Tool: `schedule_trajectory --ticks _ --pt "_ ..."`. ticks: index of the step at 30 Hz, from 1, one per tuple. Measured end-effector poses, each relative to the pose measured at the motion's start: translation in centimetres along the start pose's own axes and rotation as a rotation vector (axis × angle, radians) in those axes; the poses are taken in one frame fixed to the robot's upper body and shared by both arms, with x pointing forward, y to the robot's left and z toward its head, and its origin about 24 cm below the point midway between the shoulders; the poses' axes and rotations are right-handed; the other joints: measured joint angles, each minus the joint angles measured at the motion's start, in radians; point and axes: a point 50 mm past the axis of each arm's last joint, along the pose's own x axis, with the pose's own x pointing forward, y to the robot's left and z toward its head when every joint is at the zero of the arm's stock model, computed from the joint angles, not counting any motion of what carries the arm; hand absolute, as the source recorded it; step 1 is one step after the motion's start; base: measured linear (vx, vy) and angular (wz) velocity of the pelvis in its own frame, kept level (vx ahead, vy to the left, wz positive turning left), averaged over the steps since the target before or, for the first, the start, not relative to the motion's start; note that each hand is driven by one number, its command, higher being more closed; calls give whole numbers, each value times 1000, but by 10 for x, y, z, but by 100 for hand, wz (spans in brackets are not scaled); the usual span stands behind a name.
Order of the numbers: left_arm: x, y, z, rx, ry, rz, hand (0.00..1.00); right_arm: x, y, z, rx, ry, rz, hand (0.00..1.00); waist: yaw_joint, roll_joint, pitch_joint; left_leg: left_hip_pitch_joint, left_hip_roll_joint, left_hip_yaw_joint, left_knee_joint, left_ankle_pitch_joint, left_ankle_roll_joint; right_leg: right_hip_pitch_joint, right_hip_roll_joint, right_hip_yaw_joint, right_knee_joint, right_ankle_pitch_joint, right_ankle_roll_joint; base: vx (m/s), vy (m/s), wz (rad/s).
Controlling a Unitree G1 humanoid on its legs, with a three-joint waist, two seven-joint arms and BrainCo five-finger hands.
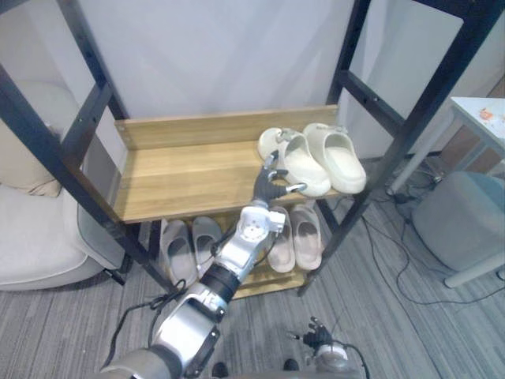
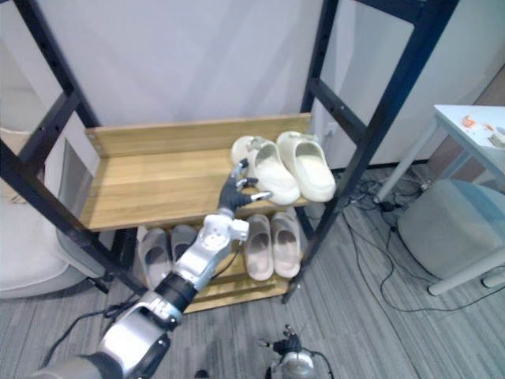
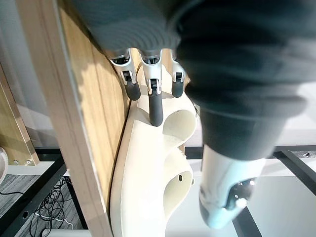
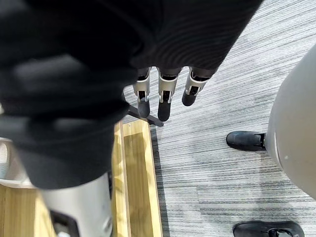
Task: Organize the slippers on the shoe rack
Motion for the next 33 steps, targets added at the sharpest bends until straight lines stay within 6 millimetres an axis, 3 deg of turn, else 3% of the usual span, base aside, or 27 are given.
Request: schedule_trajectory --ticks 9,33 --pt "0 7 6 -4 -24 11 0 0 1 2 -1 -5 3 0 0 17 11 1 1 -8 0 0 0 8 0 -9 1 0 0 0 -1 1" --pt "-8 21 11 -84 -48 82 0 -1 9 3 -27 -15 36 0 0 7 24 11 7 -26 0 -3 -3 31 2 -35 1 -11 -3 -1 -2 3"
